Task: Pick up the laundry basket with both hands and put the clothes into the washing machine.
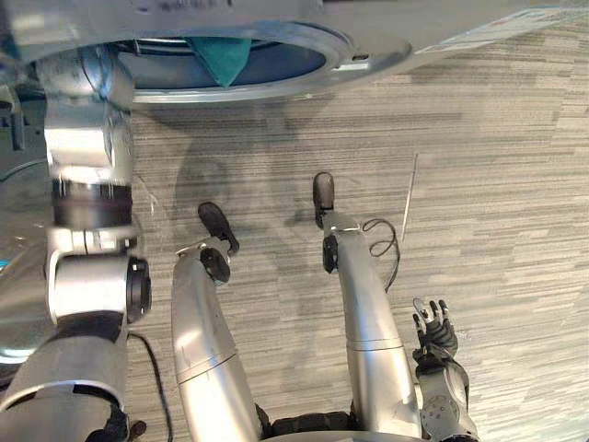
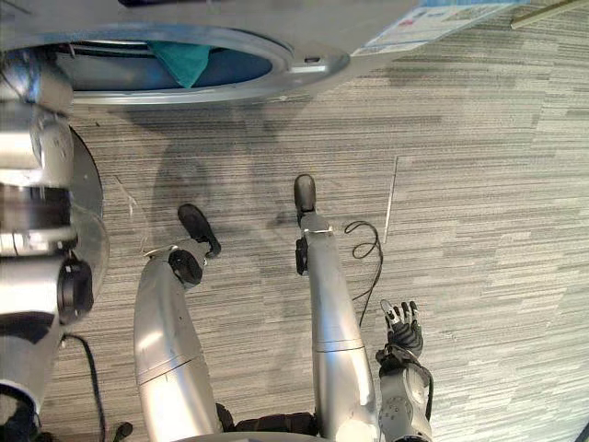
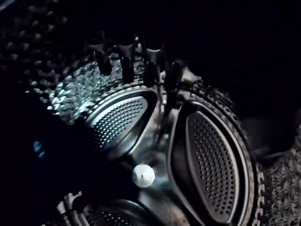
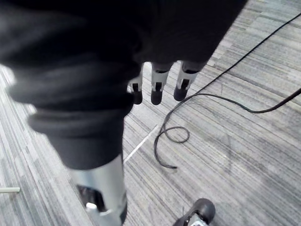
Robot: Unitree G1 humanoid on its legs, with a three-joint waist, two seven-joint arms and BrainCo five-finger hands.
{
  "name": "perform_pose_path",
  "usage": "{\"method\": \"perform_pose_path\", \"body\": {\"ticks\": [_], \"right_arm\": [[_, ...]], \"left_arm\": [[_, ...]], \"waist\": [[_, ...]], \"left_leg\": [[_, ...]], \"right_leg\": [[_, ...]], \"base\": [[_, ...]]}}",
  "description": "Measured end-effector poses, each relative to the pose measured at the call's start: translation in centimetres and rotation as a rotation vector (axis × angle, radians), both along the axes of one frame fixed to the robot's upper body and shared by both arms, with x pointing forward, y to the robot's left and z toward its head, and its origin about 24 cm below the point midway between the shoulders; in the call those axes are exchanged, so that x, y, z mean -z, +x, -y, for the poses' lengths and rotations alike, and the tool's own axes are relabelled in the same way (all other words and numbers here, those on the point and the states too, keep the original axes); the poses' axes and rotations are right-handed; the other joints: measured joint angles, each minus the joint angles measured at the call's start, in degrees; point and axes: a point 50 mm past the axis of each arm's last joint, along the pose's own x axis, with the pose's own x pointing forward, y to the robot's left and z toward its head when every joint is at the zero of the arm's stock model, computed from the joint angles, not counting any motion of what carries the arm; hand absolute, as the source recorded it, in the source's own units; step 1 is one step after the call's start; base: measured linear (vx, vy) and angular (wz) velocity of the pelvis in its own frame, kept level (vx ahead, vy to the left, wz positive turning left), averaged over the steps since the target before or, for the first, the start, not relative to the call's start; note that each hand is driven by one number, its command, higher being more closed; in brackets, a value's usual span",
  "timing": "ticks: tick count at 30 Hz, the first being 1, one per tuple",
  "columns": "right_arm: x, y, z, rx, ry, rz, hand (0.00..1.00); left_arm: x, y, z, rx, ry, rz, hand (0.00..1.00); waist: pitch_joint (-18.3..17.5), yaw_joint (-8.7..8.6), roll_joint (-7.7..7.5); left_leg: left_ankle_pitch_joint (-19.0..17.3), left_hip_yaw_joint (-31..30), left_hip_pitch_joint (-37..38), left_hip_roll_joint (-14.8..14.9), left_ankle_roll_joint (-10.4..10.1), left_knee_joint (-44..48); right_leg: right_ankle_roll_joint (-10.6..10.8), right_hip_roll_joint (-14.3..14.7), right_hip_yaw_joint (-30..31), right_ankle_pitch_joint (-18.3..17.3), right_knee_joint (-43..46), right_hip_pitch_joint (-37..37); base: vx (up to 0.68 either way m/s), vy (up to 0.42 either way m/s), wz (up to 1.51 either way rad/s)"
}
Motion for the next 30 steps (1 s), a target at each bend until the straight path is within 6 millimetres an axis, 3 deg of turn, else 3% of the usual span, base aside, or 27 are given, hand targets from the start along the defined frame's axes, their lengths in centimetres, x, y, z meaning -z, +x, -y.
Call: {"method": "perform_pose_path", "body": {"ticks": [1, 4, 8, 15, 18, 21, 24, 26, 28, 29, 30], "right_arm": [[0.0, 0.0, 0.0, -0.006, -0.011, -0.004, 0.0], [0.0, -0.1, 0.2, 0.004, -0.014, -0.008, 0.0], [0.3, -0.4, 0.6, 0.013, -0.036, -0.028, 0.0], [1.8, -1.2, 0.8, 0.038, -0.017, -0.121, 0.0], [2.7, -1.6, 1.0, 0.028, -0.013, -0.181, 0.0], [4.5, -3.0, 0.8, 0.016, 0.008, -0.287, 0.0], [5.5, -4.3, 0.7, -0.002, 0.008, -0.364, 0.0], [6.1, -5.3, 0.8, 0.005, 0.014, -0.401, 0.0], [6.7, -6.1, 0.6, 0.01, 0.036, -0.444, 0.0], [7.1, -6.7, 0.6, 0.006, 0.044, -0.479, 0.0], [7.3, -7.0, 0.6, 0.006, 0.048, -0.493, 0.0]], "left_arm": [[2.1, -0.4, 0.5, 0.023, -0.029, -0.029, 0.0], [5.3, -1.4, 1.2, 0.062, -0.102, -0.068, 0.0], [11.0, -3.9, 2.5, 0.04, -0.185, -0.158, 0.0], [17.6, -6.7, 6.1, 0.208, -0.276, -0.346, 0.0], [20.8, -7.2, 7.9, 0.379, -0.326, -0.48, 0.0], [24.1, -7.9, 10.0, 0.559, -0.363, -0.628, 0.0], [27.0, -8.1, 10.5, 0.608, -0.36, -0.762, 0.0], [29.0, -8.2, 10.2, 0.583, -0.347, -0.854, 0.0], [31.7, -8.7, 9.3, 0.529, -0.343, -0.987, 0.0], [34.3, -9.6, 8.4, 0.468, -0.329, -1.124, 0.0], [35.3, -10.0, 8.0, 0.443, -0.332, -1.173, 0.0]], "waist": [[0.0, 0.03, 0.02], [0.0, 0.07, 0.39], [0.0, 1.84, 0.74], [-1.2, 6.38, 3.9], [-1.9, 6.52, 4.98], [-5.3, 6.41, 5.42], [-9.0, 6.28, 5.63], [-11.6, 6.32, 5.68], [-14.5, 6.32, 5.74], [-16.7, 6.26, 6.28], [-17.5, 6.23, 6.4]], "left_leg": [[0.1, 0.1, 1.6, -0.2, -0.2, -0.9], [0.4, 0.1, 4.1, -0.8, -0.7, -2.7], [1.1, 0.1, 10.2, -1.4, -1.9, -6.2], [2.1, -1.8, 23.6, -4.4, -2.8, -12.9], [2.6, -1.8, 29.7, -5.8, -2.5, -16.5], [3.2, -1.1, 36.5, -7.3, -2.0, -20.6], [3.7, 0.0, 43.4, -7.8, -1.7, -25.0], [4.2, 0.3, 47.0, -8.0, -1.7, -27.8], [4.9, 0.8, 50.7, -8.5, -1.7, -30.8], [5.6, 1.0, 53.4, -8.6, -1.9, -33.6], [5.9, 1.1, 54.4, -8.6, -2.0, -34.6]], "right_leg": [[-0.2, 0.0, 0.0, -0.3, -0.3, 1.2], [-0.6, -0.3, -0.1, -1.0, -0.6, 3.2], [-1.4, -0.6, -0.8, -2.7, -1.1, 8.1], [-2.0, -3.4, -3.3, -6.7, -1.5, 20.7], [-1.5, -4.4, -4.2, -7.2, -3.9, 26.9], [-1.0, -5.5, -4.5, -7.2, -7.1, 33.5], [-0.4, -6.2, -5.2, -6.9, -11.3, 40.5], [0.0, -6.3, -5.6, -6.6, -14.2, 44.2], [0.4, -6.4, -5.8, -6.3, -17.1, 47.7], [0.6, -6.4, -6.3, -5.4, -20.3, 50.8], [0.7, -6.4, -6.4, -5.1, -21.6, 51.9]], "base": [[0.07, 0.003, 0.07], [0.1, -0.002, 0.12], [0.11, -0.02, 0.16], [0.1, -0.042, 0.37], [0.09, 0.002, 0.2], [0.13, 0.055, 0.15], [0.17, 0.078, 0.07], [0.16, 0.053, 0.06], [0.17, 0.052, 0.03], [0.14, 0.049, 0.02], [0.2, 0.089, 0.02]]}}
